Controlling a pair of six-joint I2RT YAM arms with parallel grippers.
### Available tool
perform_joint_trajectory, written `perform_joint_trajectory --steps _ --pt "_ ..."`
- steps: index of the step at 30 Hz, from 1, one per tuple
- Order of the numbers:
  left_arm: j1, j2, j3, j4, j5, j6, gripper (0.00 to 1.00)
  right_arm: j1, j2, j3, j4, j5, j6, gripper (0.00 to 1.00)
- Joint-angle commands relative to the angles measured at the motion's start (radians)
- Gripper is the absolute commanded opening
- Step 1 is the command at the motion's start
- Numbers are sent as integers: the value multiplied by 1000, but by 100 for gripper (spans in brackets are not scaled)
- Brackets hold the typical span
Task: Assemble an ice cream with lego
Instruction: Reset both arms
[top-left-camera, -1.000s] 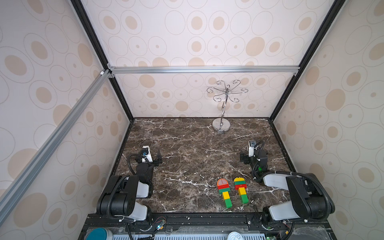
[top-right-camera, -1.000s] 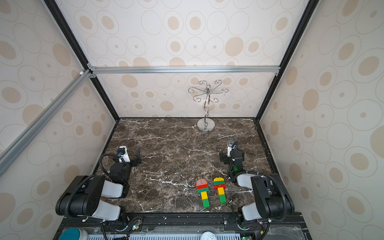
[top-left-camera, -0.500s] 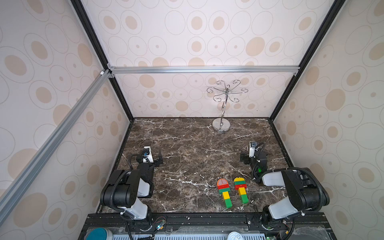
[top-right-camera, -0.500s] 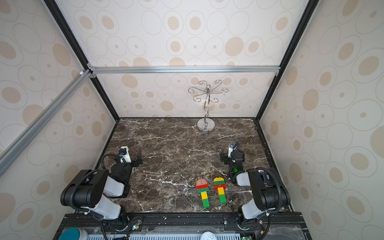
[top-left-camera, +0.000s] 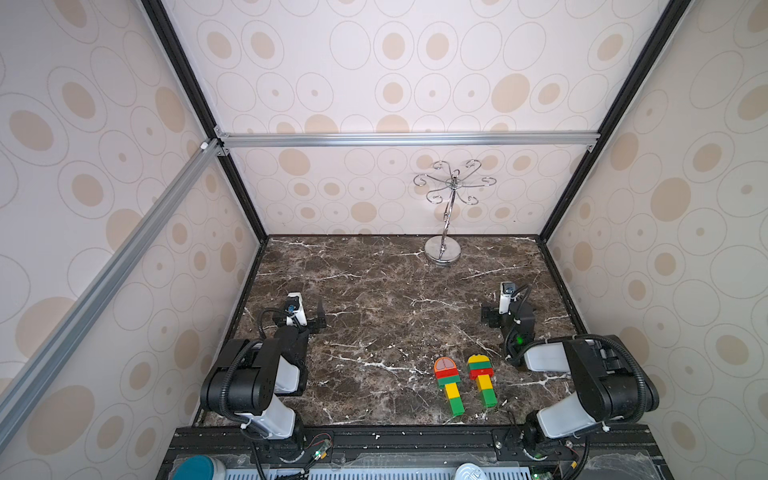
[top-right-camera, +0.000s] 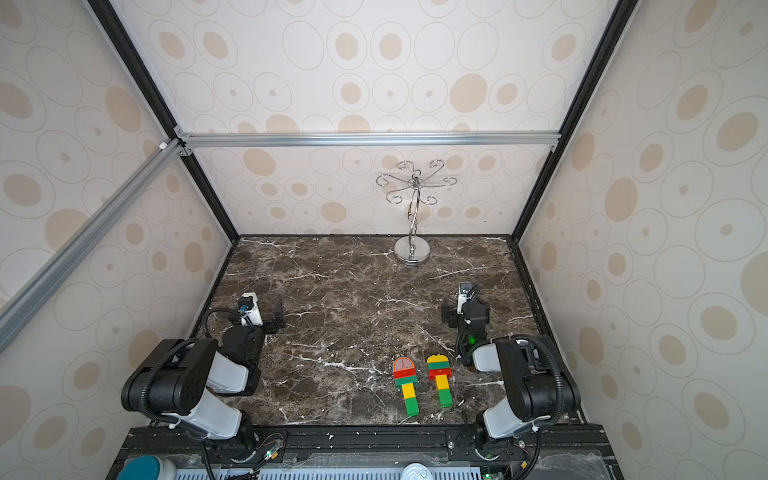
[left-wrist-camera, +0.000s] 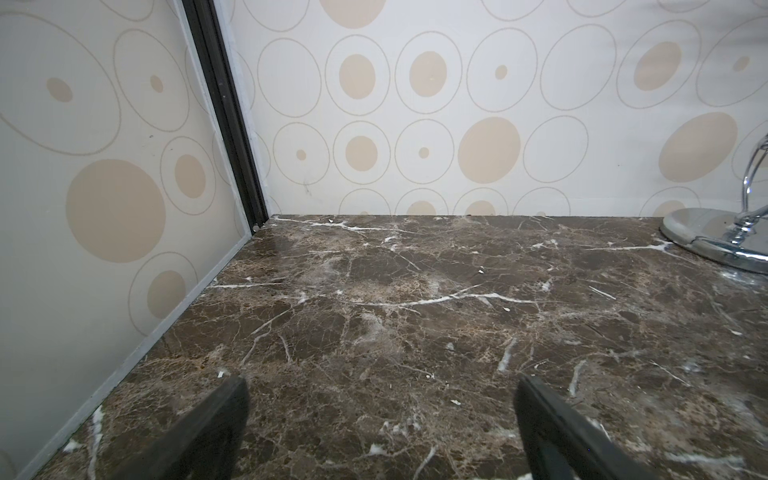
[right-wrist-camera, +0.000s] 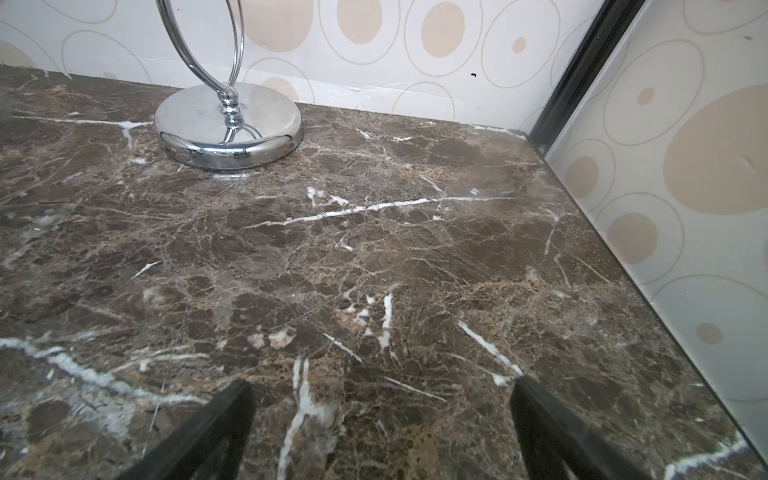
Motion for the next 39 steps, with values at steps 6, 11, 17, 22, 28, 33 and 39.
perform_joint_trajectory --steps 6,11,17,22,28,33,39 --pt "8 3 28 0 18 23 100 -9 7 9 7 12 4 99" --pt "8 3 45 -33 12 22 100 -9 11 18 -2 78 34 99" --pt "8 3 51 -47 8 19 100 -9 5 -1 26 24 13 98" --pt "8 2 71 -87 15 22 100 -9 9 14 1 51 21 99" --pt "6 2 85 -114 21 26 100 -9 10 17 -3 50 20 99" --pt "7 1 85 -113 21 27 100 -9 10 17 -5 49 21 98" --pt "6 1 86 -116 21 31 100 -9 10 17 -4 49 22 99"
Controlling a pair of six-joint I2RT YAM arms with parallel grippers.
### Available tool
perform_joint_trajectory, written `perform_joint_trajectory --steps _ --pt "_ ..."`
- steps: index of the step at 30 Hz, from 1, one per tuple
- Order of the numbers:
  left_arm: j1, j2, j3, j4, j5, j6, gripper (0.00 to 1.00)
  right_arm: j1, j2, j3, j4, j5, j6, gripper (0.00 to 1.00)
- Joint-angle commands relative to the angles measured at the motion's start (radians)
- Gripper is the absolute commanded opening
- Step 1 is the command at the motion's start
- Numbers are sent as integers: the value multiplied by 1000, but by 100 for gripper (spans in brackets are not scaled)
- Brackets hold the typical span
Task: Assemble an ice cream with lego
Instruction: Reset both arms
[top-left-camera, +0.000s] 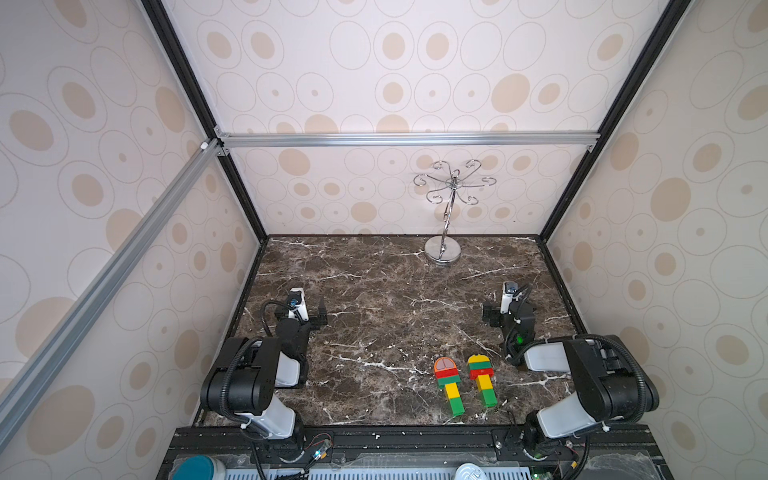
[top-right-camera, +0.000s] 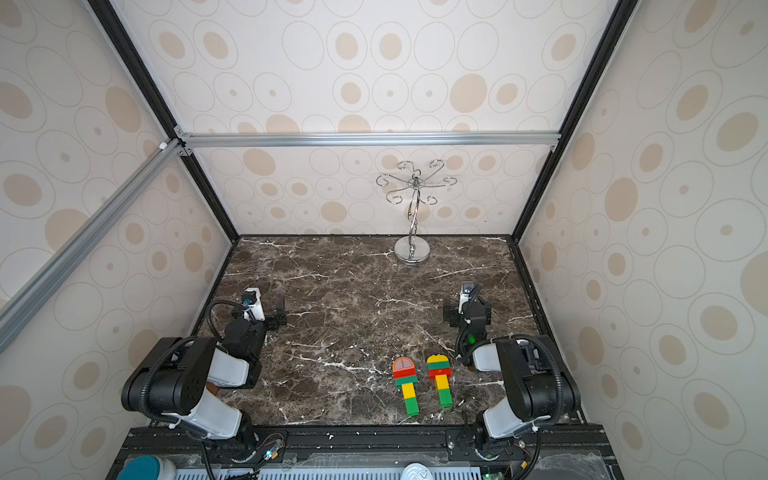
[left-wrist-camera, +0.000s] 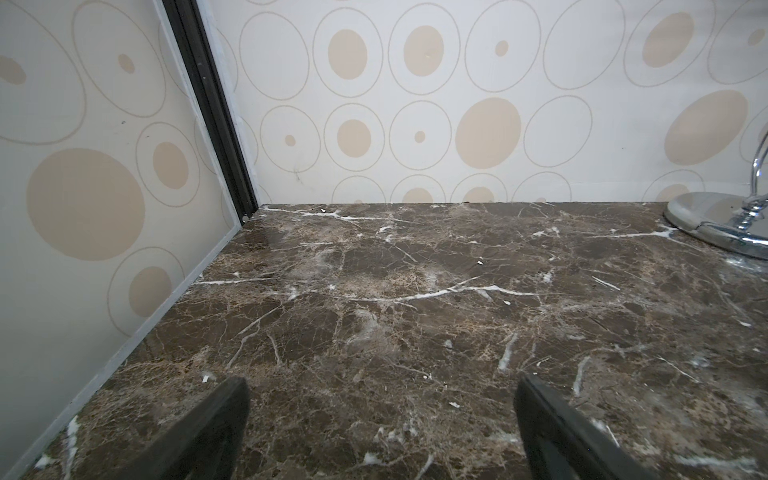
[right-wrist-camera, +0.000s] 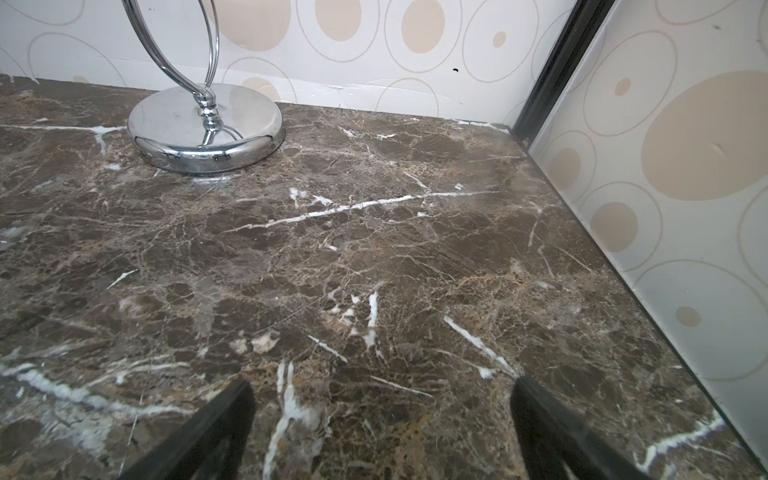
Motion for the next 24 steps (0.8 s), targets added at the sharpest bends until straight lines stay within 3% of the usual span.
perform_joint_trajectory --steps 1,24 --pt "5 3 22 0 6 25 100 -8 10 16 -1 12 2 98" --pt "-4 3 29 -14 8 37 100 -7 10 17 0 12 0 99"
